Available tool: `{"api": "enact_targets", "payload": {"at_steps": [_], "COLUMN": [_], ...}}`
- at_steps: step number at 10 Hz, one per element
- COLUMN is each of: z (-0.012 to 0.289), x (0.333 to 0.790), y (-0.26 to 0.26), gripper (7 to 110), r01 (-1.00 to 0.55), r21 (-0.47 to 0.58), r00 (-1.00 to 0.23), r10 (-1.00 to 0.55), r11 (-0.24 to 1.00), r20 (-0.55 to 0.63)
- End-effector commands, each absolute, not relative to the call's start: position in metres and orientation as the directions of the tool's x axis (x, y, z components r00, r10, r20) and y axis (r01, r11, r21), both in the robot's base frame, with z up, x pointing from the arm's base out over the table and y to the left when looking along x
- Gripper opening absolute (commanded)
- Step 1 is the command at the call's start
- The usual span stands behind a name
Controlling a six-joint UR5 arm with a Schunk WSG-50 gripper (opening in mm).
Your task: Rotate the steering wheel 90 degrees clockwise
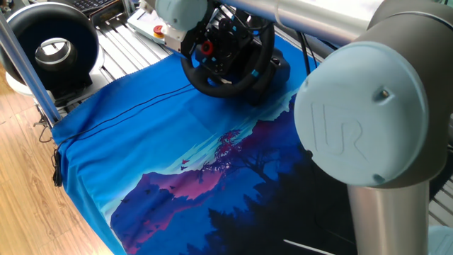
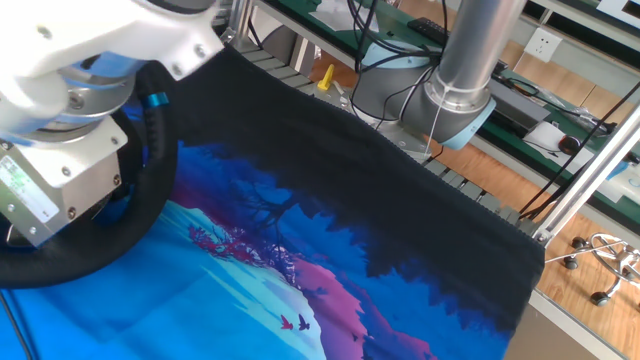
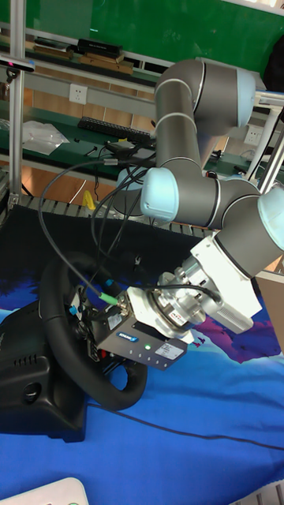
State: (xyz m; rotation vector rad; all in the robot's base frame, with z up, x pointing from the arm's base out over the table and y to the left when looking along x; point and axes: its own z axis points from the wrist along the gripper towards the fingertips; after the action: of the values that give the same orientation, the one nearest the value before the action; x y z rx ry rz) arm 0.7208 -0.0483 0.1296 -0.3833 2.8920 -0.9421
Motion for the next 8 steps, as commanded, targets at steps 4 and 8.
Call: {"api": "enact_targets", "payload": {"at_steps": [4,8], "z": [0.128,0.124], "x": [0.706,0.707], "y": [-0.053,-0.063], "gripper": [7,7], "r01": [-0.196,-0.198], "r21": [-0.595,-0.605], "r00": [-0.977,-0.980], "r10": [-0.204,-0.175], "r11": [0.780,0.771], "r20": [0.054,0.096]}}
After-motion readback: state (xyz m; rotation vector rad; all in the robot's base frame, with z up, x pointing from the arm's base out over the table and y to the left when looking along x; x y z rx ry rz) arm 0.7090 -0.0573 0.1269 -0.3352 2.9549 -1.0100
